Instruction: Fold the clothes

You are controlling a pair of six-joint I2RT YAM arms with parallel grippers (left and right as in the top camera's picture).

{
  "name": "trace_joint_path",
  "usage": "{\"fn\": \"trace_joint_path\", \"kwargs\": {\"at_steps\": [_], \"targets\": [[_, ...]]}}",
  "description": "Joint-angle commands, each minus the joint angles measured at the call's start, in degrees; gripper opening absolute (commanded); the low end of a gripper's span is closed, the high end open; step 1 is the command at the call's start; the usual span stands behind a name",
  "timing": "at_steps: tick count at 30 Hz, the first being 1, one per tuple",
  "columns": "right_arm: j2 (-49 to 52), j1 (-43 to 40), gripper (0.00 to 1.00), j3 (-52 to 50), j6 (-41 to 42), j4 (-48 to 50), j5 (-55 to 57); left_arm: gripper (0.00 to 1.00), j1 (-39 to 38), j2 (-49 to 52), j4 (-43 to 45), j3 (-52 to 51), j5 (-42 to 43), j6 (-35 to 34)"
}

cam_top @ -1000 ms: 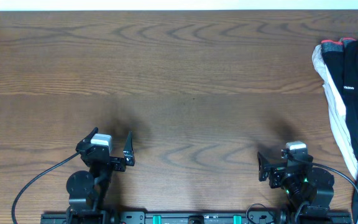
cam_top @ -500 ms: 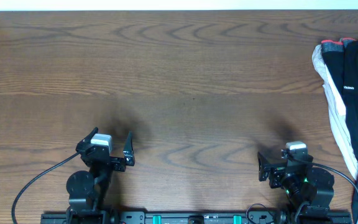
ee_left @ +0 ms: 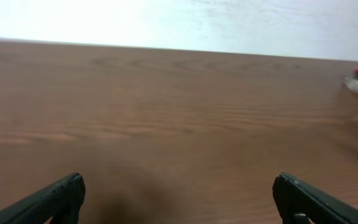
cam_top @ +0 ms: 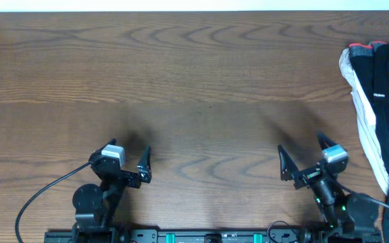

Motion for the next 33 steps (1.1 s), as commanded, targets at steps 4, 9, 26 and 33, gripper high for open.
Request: {"fn": "trace_joint_path", "kwargs": {"at_steps": [4,9,26,33], "targets": [[4.0,0.6,0.99,2.3,14.7,9.3,-0.5,0.98,0.2,6.6,-1.1,10.5,3.8,-6.0],[18.4,0.6,0.99,10.9,16.4,9.7,-2.2,0.98,0.2,23.7,-12.7,27.3,3.7,-3.6],[76.0,0.5,0.99,65.9,-2.5,-43.8,-5.8,0.98,0.2,60.1,-42.0,69.7,3.3,1.6],[84.8,-5.4,0.99,75.6,4.5,-47.4,17.4,0.98,0.2,60.0,-45.8,69.7,3.3,1.6]]}}
